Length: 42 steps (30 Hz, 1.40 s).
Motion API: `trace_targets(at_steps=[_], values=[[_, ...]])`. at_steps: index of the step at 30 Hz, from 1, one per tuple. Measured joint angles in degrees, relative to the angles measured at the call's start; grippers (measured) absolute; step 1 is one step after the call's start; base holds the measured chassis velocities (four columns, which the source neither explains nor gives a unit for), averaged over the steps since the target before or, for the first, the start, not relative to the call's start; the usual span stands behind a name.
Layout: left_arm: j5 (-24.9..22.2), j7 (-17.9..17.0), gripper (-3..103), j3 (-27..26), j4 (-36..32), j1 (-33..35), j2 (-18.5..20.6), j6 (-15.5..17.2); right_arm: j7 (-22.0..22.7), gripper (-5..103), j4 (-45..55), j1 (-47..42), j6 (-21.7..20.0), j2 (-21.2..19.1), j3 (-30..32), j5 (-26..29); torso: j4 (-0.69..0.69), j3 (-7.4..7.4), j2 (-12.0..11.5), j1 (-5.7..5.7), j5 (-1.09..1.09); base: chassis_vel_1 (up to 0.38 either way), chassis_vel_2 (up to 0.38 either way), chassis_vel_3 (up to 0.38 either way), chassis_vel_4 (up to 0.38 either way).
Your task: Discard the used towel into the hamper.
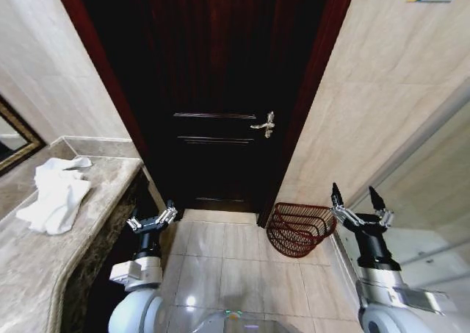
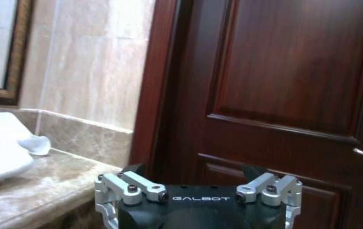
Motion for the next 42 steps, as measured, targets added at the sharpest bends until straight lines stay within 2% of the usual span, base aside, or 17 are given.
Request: trace_targets(at_steps=[21,26,30,31,34,37,40,42], values=[[-0.1,-1.1,99,-1.1,-1.9,0.4,-0.5,0.9,2.3,100,0.6,-0.4,-1.7,-0.3,0.6,0.5,0.01,0.01,0.0,0.05,-0.01,0.051,0.038,0.047,0.051],[-0.4,-1.4,99,-1.1,-2.1,0.3,-0.5,1.0,4.6,100,1.2,0.5,-2.3,-0.8,0.2,0.3,0.01,0.01,0.0,0.04,-0.01,0.114,0.11,0.092,0.103],[-0.6,-1.4,99,-1.2,-2.1,0.3,-0.4,1.0,7.2,100,1.8,1.2,-2.5,-1.6,-0.3,-2.2,0.02,0.01,0.0,0.05,-0.02,0.107,0.107,0.119,0.094],[-0.6,-1.4,99,-1.2,-2.1,0.3,-0.5,1.0,8.6,100,2.0,1.4,-2.8,-1.9,-0.6,-3.4,0.01,0.01,0.0,0.05,-0.01,0.112,0.11,0.128,0.113],[-0.6,-1.5,99,-1.1,-2.1,0.3,-0.5,1.0,16.9,100,1.9,3.3,-2.3,-3.5,-4.4,-8.8,0.01,0.02,0.0,0.05,0.0,0.092,0.098,0.125,0.096],[-0.6,-1.7,99,-1.2,-2.0,0.1,-0.5,1.3,19.0,100,1.6,4.1,-1.4,-4.1,-5.5,-10.1,0.02,0.02,0.0,0.05,0.0,0.104,0.101,0.123,0.106],[-0.6,-2.2,99,-1.5,-1.9,-0.1,-0.4,1.7,18.5,100,1.6,4.4,-1.4,-4.1,-5.3,-9.8,0.02,0.02,0.0,0.05,-0.01,0.118,0.104,0.097,0.11],[-0.9,-2.9,99,-2.3,-1.6,-0.6,0.3,2.1,16.6,100,1.6,4.9,-1.2,-4.1,-4.5,-8.0,0.02,0.01,0.0,0.05,-0.02,0.097,0.059,0.06,0.049]])
